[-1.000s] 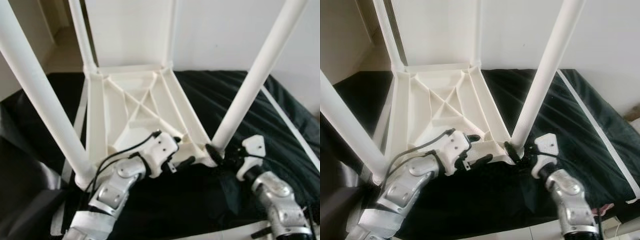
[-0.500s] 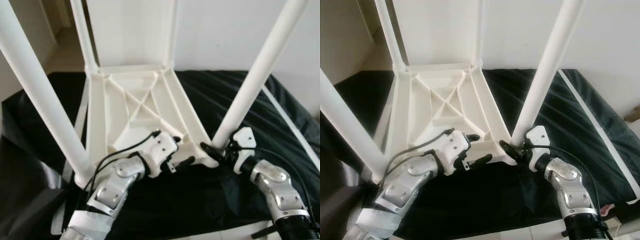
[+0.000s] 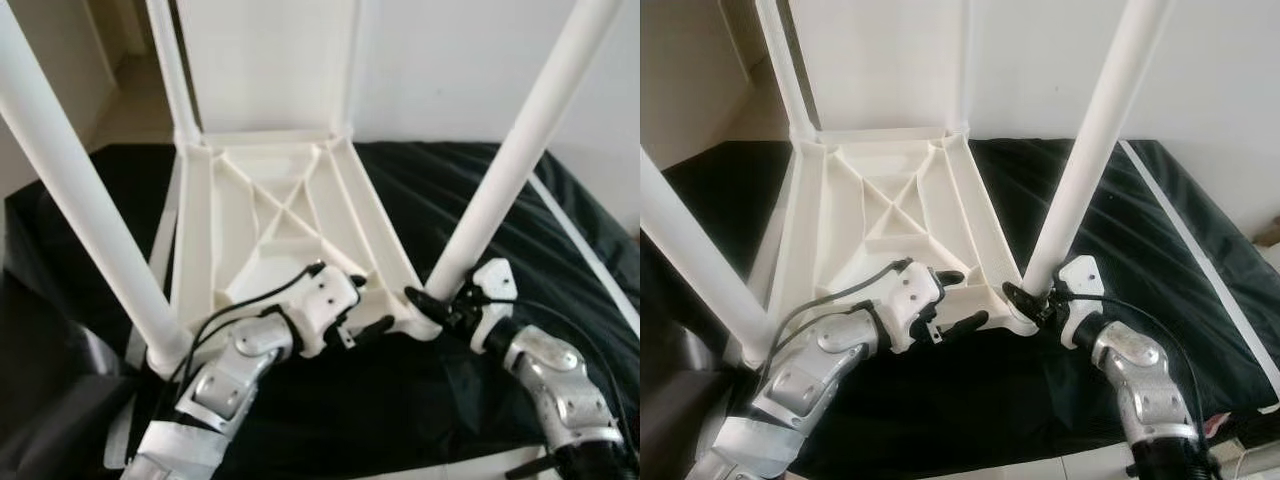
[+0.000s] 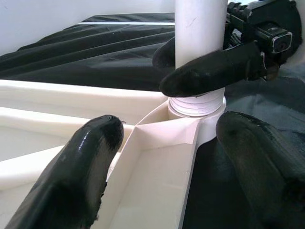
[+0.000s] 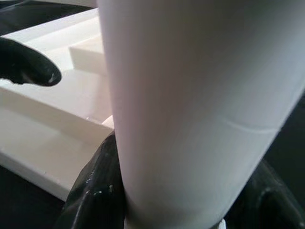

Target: Building children table

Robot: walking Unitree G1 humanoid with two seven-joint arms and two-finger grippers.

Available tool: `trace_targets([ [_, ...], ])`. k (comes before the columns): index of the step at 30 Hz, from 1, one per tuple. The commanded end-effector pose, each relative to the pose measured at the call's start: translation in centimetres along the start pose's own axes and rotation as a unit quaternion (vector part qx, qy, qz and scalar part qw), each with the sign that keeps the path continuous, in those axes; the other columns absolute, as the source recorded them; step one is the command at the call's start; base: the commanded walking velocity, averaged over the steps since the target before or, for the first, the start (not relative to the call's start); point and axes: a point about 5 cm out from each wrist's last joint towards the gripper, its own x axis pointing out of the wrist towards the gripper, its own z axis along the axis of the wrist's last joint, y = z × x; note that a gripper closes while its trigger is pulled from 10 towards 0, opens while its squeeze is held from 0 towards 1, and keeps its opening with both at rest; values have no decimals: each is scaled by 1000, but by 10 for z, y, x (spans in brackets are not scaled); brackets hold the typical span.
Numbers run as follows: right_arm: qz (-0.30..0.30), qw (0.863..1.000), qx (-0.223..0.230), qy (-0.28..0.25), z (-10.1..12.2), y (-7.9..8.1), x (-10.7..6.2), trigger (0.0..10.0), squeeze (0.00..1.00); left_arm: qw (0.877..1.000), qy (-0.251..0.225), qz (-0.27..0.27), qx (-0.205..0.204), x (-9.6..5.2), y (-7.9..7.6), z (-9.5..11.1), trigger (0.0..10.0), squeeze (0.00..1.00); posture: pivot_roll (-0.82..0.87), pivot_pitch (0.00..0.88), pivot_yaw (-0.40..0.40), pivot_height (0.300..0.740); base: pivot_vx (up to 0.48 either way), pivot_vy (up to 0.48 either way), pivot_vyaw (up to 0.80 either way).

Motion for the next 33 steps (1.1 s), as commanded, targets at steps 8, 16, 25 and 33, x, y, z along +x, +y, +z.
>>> trace_targets([
  [8, -116, 993, 34, 10, -14, 18, 1, 10000, 0, 999, -1, -45, -2, 3, -7, 2, 10000, 0, -30, 0, -41, 740, 0, 0, 0],
  [16, -303, 948, 101, -18, -13, 24, 6, 10000, 0, 999, -7, -47, -5, 7, -8, 4, 10000, 0, -38, 0, -50, 740, 0, 0, 0],
  [25, -327, 934, 138, -39, -4, 47, 22, 10000, 0, 999, -13, -39, -7, 11, -7, 7, 10000, 0, -35, 0, -52, 740, 0, 0, 0],
  [33, -322, 935, 140, -56, 4, 53, 28, 10000, 0, 999, -31, -32, -12, 16, -4, 14, 10000, 0, -31, 0, -53, 740, 0, 0, 0],
])
